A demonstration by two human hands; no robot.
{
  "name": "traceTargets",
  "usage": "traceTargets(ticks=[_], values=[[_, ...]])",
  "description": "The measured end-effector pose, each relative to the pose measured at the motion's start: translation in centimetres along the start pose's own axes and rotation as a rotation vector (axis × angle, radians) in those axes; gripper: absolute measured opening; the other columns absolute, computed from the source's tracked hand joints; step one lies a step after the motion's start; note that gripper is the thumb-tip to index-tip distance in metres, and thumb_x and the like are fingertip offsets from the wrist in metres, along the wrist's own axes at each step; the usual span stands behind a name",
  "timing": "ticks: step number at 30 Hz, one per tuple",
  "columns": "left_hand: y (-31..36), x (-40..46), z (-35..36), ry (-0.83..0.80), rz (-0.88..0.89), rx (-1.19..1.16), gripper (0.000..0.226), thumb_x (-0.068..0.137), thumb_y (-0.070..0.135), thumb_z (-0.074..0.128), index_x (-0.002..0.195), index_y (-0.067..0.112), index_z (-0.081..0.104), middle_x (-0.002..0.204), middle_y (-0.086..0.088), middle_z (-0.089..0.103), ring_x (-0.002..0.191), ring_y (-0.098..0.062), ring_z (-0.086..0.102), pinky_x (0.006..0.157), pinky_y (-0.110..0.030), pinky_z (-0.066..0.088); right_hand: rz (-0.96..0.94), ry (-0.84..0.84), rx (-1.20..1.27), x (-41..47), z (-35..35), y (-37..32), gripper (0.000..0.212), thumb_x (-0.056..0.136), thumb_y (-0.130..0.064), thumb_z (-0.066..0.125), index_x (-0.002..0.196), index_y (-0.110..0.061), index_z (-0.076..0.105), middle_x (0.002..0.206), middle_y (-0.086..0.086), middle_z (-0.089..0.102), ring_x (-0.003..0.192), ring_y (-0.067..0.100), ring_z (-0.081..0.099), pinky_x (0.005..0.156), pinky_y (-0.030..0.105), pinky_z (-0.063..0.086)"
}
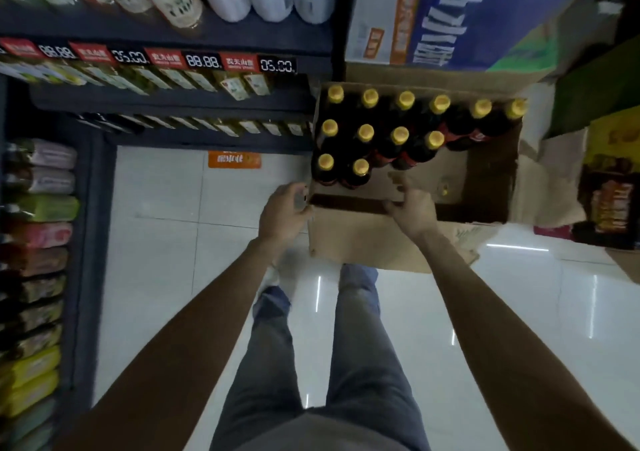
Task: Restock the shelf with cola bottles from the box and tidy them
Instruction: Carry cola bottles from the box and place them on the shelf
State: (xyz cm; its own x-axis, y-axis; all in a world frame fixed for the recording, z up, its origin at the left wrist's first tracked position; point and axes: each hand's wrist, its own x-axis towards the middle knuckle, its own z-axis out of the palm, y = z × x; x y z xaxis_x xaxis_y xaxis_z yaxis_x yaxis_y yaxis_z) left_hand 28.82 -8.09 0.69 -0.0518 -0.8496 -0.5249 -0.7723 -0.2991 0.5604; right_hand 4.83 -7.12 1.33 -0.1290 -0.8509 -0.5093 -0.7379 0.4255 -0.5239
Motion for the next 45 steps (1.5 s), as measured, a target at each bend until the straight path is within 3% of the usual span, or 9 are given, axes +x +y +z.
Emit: traceTargets(ticks=[3, 11, 17, 22, 27, 33, 37, 41, 45], values=[[0.8, 3.3, 2.4, 0.104, -0.031, -0.024, 0.055, 0.078, 0.019, 0.073, 0.129, 0.011, 0.052, 0.124, -0.015, 0.054, 0.114, -0.030, 0.051, 0.092, -0.042, 0.048, -0.064, -0.100, -0.022, 4.0, 2.1, 0.7, 0.066, 0.081, -0.018, 0.070, 0.139, -0.014, 0.039, 0.125, 0.016, 0.058, 0.108, 0.039, 0.058, 0.082, 0.041, 0.049], [1.2, 8.8, 6.1, 0.213, -0.004, 0.038, 0.076, 0.065, 0.025, 0.085, 0.131, 0.011, 0.050, 0.133, -0.013, 0.048, 0.122, -0.031, 0.044, 0.091, -0.042, 0.047, 0.014, -0.108, -0.069, 9.1, 7.0, 0.9, 0.090, 0.070, -0.035, 0.080, 0.141, -0.014, 0.030, 0.139, 0.009, 0.044, 0.128, 0.032, 0.041, 0.093, 0.045, 0.044], [1.3, 9.2, 6.7, 0.389, 0.051, 0.178, 0.069, 0.057, 0.040, 0.086, 0.114, 0.011, 0.062, 0.134, -0.010, 0.052, 0.124, -0.030, 0.046, 0.086, -0.040, 0.048, -0.013, 0.009, -0.035, 8.7, 7.0, 0.6, 0.076, 0.071, -0.038, 0.078, 0.132, -0.011, 0.040, 0.121, 0.012, 0.058, 0.109, 0.034, 0.056, 0.080, 0.041, 0.047], [2.4, 7.0, 5.5, 0.466, 0.122, 0.084, 0.065, 0.056, 0.044, 0.081, 0.107, 0.008, 0.062, 0.134, -0.013, 0.050, 0.125, -0.031, 0.043, 0.091, -0.041, 0.043, -0.157, 0.149, 0.136, 5.8, 3.4, 0.4, 0.070, 0.062, -0.027, 0.084, 0.120, -0.009, 0.048, 0.116, 0.009, 0.062, 0.106, 0.029, 0.060, 0.078, 0.036, 0.049], [4.2, 0.1, 1.5, 0.519, 0.125, -0.240, 0.073, 0.055, 0.047, 0.077, 0.113, 0.009, 0.055, 0.135, -0.008, 0.050, 0.124, -0.025, 0.047, 0.098, -0.039, 0.045, -0.301, 0.134, 0.254, 0.4, -1.9, -2.8, 0.072, 0.061, -0.019, 0.085, 0.122, -0.013, 0.047, 0.124, 0.005, 0.060, 0.114, 0.020, 0.057, 0.088, 0.029, 0.048], [3.1, -11.5, -4.8, 0.616, 0.131, -0.685, 0.066, 0.061, 0.019, 0.089, 0.115, 0.020, 0.052, 0.115, 0.012, 0.063, 0.109, -0.012, 0.062, 0.091, -0.039, 0.053, -0.479, -0.051, 0.421, -6.8, -4.4, -10.1, 0.066, 0.063, -0.031, 0.082, 0.118, -0.033, 0.045, 0.119, 0.005, 0.054, 0.114, 0.021, 0.054, 0.089, 0.043, 0.051], [-0.2, -19.8, -7.6, 0.712, 0.039, -0.772, 0.056, 0.060, 0.033, 0.086, 0.109, 0.021, 0.060, 0.103, 0.011, 0.069, 0.098, -0.010, 0.066, 0.084, -0.027, 0.052, -0.542, -0.245, 0.442, -11.7, -2.4, -16.1, 0.063, 0.070, -0.013, 0.080, 0.122, -0.015, 0.046, 0.108, -0.006, 0.060, 0.095, -0.007, 0.058, 0.079, 0.009, 0.045], [-5.8, -29.7, -8.4, 0.898, -0.066, -0.855, 0.057, 0.057, 0.039, 0.080, 0.108, 0.023, 0.059, 0.094, 0.021, 0.069, 0.091, 0.001, 0.064, 0.084, -0.017, 0.049, -0.629, -0.377, 0.392, -18.3, 3.1, -21.0, 0.067, 0.064, -0.034, 0.079, 0.123, -0.017, 0.051, 0.106, -0.010, 0.063, 0.090, -0.006, 0.059, 0.077, 0.006, 0.044], [-12.0, -40.3, -8.8, 1.115, -0.181, -0.987, 0.045, 0.056, 0.040, 0.074, 0.096, 0.026, 0.060, 0.085, 0.015, 0.069, 0.080, 0.005, 0.062, 0.075, -0.014, 0.049, -0.720, -0.534, 0.316, -26.1, 10.4, -24.9, 0.049, 0.073, -0.009, 0.078, 0.113, -0.024, 0.054, 0.099, -0.016, 0.061, 0.080, -0.016, 0.058, 0.069, 0.001, 0.042]])
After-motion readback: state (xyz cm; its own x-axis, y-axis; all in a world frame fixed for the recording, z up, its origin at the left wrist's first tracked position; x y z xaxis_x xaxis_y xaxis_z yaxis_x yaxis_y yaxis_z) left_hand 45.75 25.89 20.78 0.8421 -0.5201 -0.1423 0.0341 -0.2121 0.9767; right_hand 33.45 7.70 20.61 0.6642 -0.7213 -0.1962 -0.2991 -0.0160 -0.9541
